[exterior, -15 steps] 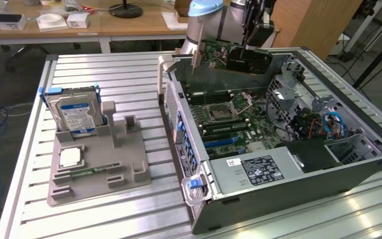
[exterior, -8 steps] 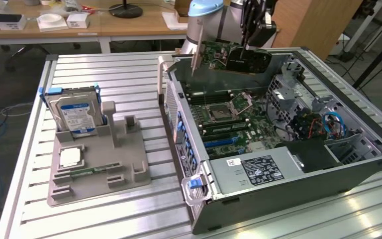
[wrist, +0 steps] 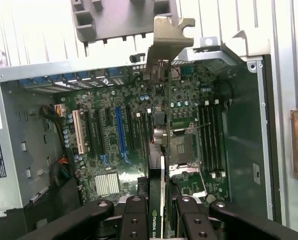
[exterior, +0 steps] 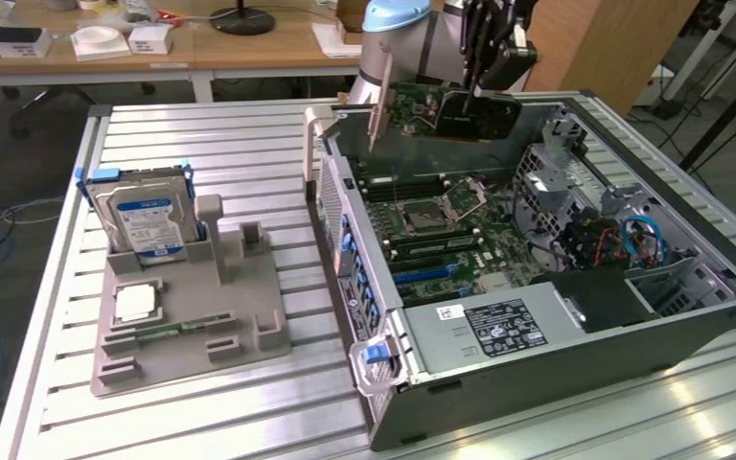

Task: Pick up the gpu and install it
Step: 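Insert the gpu into the slot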

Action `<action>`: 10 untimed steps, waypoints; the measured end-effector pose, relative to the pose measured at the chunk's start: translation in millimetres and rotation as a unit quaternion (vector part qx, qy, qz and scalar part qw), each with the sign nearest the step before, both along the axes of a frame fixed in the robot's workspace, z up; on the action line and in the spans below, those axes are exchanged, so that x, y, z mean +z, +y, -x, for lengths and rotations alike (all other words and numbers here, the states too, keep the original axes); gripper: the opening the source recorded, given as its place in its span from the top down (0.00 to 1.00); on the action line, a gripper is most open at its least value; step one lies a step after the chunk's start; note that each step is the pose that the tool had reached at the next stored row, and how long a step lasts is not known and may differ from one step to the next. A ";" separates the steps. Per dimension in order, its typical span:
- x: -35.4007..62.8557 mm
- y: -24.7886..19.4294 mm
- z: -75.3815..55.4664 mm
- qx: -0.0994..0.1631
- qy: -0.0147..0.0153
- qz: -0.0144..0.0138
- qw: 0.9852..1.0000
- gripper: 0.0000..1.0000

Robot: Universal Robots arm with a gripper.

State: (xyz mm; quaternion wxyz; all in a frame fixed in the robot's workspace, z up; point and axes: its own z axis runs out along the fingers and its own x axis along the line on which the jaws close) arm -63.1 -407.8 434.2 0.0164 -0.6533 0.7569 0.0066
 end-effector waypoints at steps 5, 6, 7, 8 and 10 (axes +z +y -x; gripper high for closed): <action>-0.3 0.1 0.0 0.024 0.000 0.000 1.000 0.74; -0.3 0.1 0.0 0.028 0.000 0.000 1.000 0.74; -0.4 0.1 0.0 0.032 0.000 0.000 0.999 0.74; -0.4 0.2 0.0 0.035 0.000 0.000 0.999 0.74; -0.4 0.2 0.0 0.041 0.000 0.000 0.999 0.74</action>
